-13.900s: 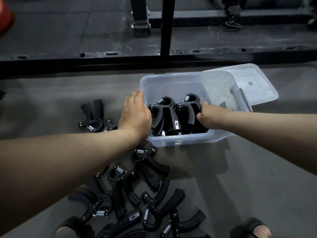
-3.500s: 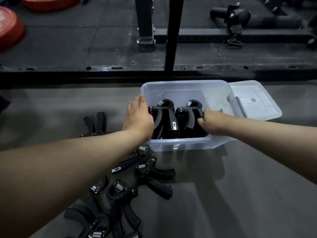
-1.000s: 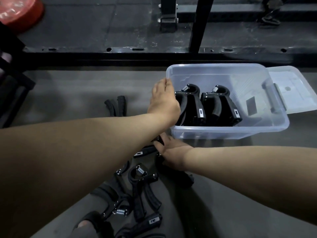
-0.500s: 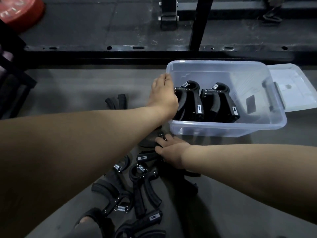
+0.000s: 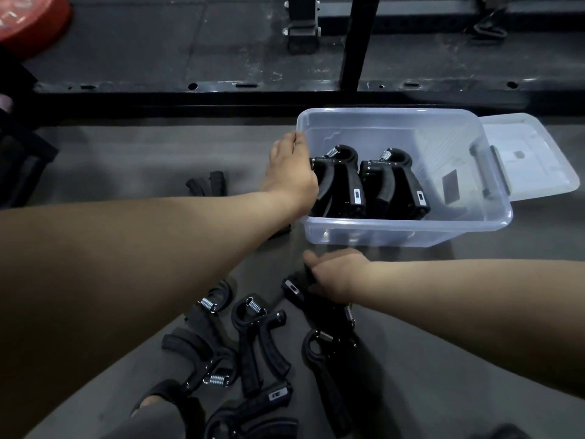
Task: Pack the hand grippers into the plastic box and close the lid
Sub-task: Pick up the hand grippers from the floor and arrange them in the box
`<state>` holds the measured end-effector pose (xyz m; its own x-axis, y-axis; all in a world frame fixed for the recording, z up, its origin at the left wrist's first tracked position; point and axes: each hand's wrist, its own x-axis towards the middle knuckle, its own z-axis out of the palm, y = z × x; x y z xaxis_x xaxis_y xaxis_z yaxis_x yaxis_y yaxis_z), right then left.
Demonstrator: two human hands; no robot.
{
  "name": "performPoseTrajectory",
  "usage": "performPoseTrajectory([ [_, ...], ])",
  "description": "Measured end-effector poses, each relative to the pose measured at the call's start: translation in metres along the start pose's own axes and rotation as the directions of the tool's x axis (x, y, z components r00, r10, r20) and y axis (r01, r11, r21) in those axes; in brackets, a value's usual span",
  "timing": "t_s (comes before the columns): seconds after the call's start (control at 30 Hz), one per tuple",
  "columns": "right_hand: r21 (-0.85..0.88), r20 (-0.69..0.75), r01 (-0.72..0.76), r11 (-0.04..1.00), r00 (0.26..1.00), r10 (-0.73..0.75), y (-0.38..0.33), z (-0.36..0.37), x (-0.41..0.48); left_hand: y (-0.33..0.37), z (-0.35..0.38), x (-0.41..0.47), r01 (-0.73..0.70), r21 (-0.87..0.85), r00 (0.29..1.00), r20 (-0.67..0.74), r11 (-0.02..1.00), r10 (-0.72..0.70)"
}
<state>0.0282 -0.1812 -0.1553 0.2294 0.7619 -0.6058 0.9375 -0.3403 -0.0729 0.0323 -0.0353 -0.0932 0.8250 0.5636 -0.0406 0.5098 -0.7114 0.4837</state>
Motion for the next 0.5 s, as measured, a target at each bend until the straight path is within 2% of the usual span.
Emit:
performPoseTrajectory([
  [0.1,-0.131,-0.048,0.100,0.986,0.993,-0.107,-0.003,0.005,0.000,0.000,0.000,0.000,-0.002,0.005,1.000,-0.009,1.000,0.002],
  [0.23,-0.207,0.057,0.227,0.952,0.974,-0.220,-0.003,0.010,0.003,0.001,0.001,-0.001,-0.001,0.000,1.000,-0.017,1.000,0.001],
  [0.37,-0.253,-0.013,0.213,0.944,0.975,-0.223,0.008,0.006,-0.001,0.000,-0.002,0.001,-0.001,-0.026,1.000,0.004,1.000,0.001],
  [0.5,-0.310,0.032,0.236,0.921,0.971,-0.238,0.022,0.006,-0.002,0.003,-0.004,0.004,0.024,-0.044,0.999,-0.025,0.999,-0.025],
])
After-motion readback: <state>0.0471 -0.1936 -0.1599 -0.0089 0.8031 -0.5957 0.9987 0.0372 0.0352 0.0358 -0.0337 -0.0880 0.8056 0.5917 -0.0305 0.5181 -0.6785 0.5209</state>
